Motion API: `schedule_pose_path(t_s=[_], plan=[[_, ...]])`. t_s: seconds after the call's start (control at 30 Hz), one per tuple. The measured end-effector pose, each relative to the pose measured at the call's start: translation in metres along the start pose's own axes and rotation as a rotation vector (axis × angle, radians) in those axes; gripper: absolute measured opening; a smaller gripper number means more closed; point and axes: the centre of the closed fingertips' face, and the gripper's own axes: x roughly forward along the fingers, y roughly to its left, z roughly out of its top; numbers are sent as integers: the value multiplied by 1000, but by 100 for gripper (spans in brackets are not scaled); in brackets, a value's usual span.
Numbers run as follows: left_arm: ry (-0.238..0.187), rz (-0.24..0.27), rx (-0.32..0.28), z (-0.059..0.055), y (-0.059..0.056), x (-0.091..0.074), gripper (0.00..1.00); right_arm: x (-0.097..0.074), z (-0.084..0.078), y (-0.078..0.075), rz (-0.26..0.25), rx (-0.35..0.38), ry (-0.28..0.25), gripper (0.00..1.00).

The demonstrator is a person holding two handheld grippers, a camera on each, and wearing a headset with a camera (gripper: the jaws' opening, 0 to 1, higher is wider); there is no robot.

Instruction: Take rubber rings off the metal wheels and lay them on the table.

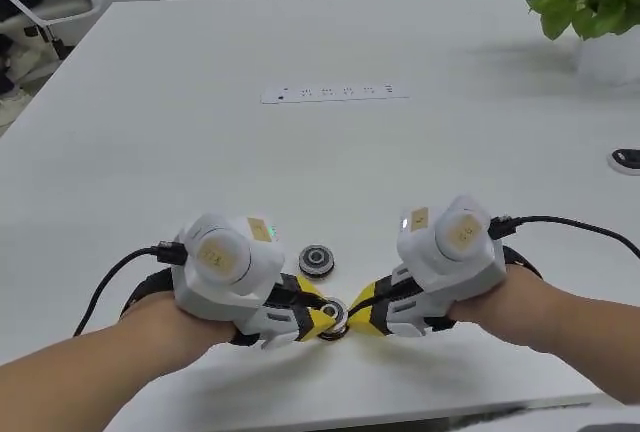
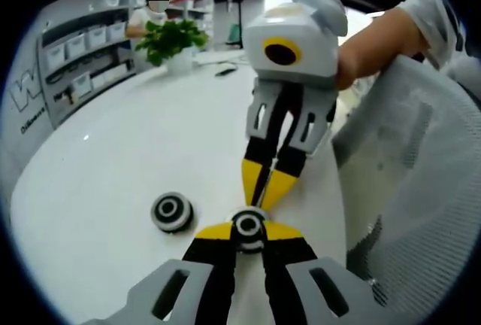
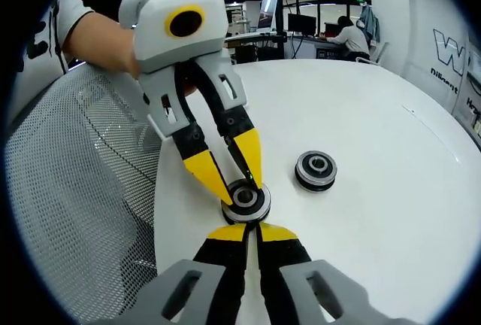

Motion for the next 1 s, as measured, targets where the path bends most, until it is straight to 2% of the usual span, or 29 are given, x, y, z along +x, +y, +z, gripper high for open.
schedule_pose_path(t_s=[0.27,0.5,0.77,0.83,0.93,1.0], plan=[[1,2,4,0,1,0,13,-4,1,-4,-3,89,-14,0],[5,5,6,0,1,0,13,-5,1,-5,-6,119,-17,0],[8,9,10,0,2,0,13,-7,2,-8,-9,189,-38,0],[9,11,10,0,2,0,13,-8,3,-9,-10,215,-48,0],[10,13,7,0,2,1,13,-10,9,-12,-11,280,-91,0],[9,16,4,0,2,1,13,-11,9,-14,-13,296,-96,0]])
